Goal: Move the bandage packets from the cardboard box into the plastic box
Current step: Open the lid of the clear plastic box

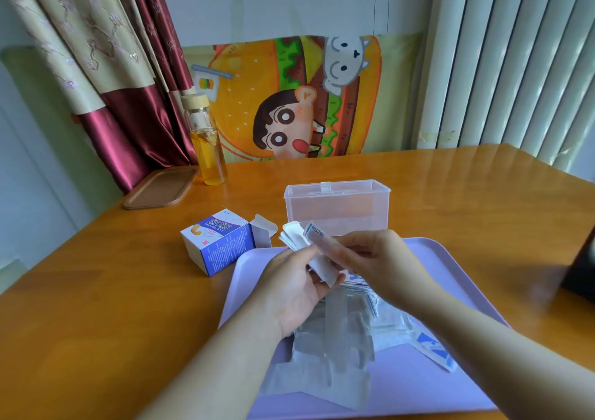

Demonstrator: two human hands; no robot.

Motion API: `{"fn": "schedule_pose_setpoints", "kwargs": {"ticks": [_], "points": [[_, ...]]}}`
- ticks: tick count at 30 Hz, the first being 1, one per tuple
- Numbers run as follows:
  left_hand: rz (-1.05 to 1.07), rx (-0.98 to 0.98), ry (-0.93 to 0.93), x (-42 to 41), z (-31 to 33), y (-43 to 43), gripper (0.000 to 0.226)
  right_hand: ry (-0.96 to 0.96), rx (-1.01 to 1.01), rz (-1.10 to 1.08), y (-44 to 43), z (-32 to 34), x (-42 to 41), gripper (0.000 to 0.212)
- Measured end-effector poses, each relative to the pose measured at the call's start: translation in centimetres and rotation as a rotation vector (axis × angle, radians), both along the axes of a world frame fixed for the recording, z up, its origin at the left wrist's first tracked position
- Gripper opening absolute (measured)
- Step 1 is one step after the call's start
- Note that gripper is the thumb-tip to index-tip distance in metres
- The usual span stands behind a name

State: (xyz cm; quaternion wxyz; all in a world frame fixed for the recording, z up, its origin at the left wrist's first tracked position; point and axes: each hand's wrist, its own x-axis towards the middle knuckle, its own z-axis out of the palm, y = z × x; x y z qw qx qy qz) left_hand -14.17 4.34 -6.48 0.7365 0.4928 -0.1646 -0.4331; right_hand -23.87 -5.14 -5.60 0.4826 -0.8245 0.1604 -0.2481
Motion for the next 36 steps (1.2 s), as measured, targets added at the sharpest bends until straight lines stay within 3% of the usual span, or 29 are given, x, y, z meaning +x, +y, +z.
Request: {"fn": "schedule_pose_setpoints", "kwargs": {"ticks": [2, 7, 14, 17, 20, 23, 28, 32, 36], "points": [[-0.012, -0.006, 0.019, 0.1, -0.2, 0.3, 0.026, -0.016, 0.092, -0.069, -0.9, -0.2, -0.2, 0.036], [0.007, 0.07, -0.123, 0.6, -1.2, 0.4, 0.023, -0.122, 0.434, -0.187, -1.6, -0.7, 0.1, 0.015], [0.23, 0.155, -0.618, 0.7, -1.5, 0.2, 0.01, -0.038, 0.351, -0.151, 0.3, -1.2, 0.4, 0.021], [0.335, 0.206, -1.094, 1.2, -1.1, 0.8, 0.016, -0.039, 0.552, -0.119, 0.1, -1.1, 0.3, 0.024], [0.362, 0.021, -1.708, 3.0, -1.3, 1.8, 0.013, -0.016, 0.817, -0.074, -0.9, -0.4, -0.2, 0.021], [0.34, -0.161, -2.071, 4.5, -1.5, 2.6, 0.022, 0.075, 0.894, -0.001, -1.7, 0.4, -0.7, 0.015], [0.376, -0.296, -2.232, 4.7, -0.6, 2.7, 0.013, 0.171, 0.779, 0.104, -1.4, 1.2, -0.8, 0.016], [0.39, -0.346, -2.227, 4.4, -0.1, 2.9, 0.014, 0.086, 0.6, -0.008, -0.8, 1.1, -0.6, 0.016], [0.389, -0.339, -2.272, 4.2, 0.0, 2.9, 0.016, 0.137, 0.677, 0.125, -0.2, 1.0, -0.8, 0.017]]}}
